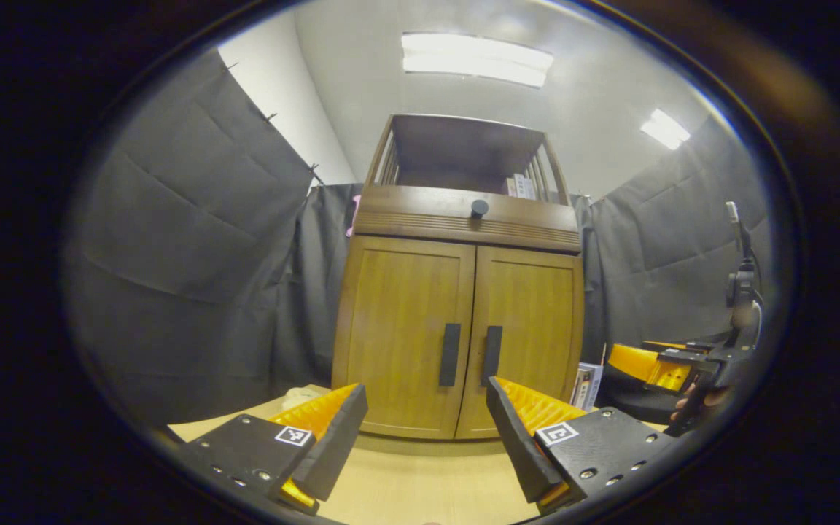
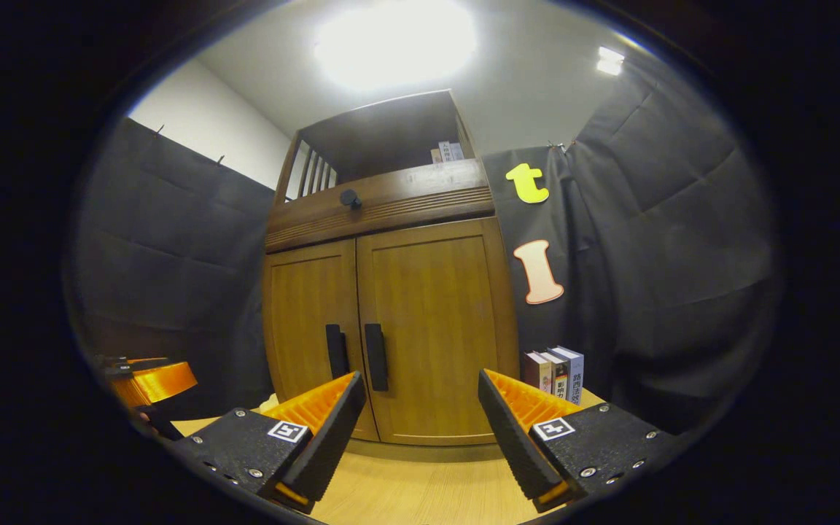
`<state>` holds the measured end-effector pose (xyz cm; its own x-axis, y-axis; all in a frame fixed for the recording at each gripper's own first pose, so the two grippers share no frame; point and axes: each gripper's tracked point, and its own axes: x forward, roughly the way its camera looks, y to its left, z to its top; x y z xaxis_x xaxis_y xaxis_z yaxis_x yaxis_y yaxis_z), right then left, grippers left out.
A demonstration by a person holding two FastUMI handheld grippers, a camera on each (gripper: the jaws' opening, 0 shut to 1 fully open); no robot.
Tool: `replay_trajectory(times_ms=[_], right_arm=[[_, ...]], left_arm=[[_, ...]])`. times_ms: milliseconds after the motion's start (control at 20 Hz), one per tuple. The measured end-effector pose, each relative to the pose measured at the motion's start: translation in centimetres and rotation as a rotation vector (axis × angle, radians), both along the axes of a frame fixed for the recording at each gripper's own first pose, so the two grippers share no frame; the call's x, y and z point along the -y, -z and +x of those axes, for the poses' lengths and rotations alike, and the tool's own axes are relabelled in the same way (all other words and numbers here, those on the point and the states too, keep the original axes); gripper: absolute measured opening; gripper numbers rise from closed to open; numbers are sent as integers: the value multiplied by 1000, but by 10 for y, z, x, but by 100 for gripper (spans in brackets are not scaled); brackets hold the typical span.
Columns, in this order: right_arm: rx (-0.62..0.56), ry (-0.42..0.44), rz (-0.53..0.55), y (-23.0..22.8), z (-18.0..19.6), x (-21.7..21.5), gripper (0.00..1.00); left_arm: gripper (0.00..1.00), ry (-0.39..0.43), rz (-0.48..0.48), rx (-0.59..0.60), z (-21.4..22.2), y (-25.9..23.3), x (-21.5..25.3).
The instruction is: Open the right door of the double-door shoe cabinet with the right hand, and open the left door with the left hand.
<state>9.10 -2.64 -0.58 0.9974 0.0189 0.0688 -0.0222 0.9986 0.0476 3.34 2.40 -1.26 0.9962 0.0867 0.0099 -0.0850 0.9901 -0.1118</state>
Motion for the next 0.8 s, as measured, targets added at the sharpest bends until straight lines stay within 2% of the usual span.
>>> replay_trajectory(times_ms=[50,100,150,200,250,500,550,600,650,800], right_arm=[[-7,-1,-3,1,9,-1,96],[-17,-4,-5,3,18,-3,96],[-24,-11,-8,5,27,-6,95],[-31,-16,-13,6,36,-9,96],[-46,-18,-19,9,44,-12,96],[-75,-43,-8,17,79,-31,96],[-78,-59,-4,17,84,-37,95],[-76,-67,-9,16,88,-40,95],[-67,-68,-20,14,91,-43,96],[-57,-28,-35,13,104,-39,95]], left_arm=[[95,-11,-1,-2,4,3,-5],[99,-13,-4,-7,12,7,-10],[99,-10,-8,-23,18,13,-13],[95,-10,-9,-37,24,21,-15],[99,-12,-9,-44,30,26,-19],[99,-31,17,-83,44,38,-23],[95,-34,26,-86,43,39,-23],[95,-35,33,-87,42,40,-22],[99,-33,37,-86,41,40,-21],[99,-45,12,-60,43,37,-27]])
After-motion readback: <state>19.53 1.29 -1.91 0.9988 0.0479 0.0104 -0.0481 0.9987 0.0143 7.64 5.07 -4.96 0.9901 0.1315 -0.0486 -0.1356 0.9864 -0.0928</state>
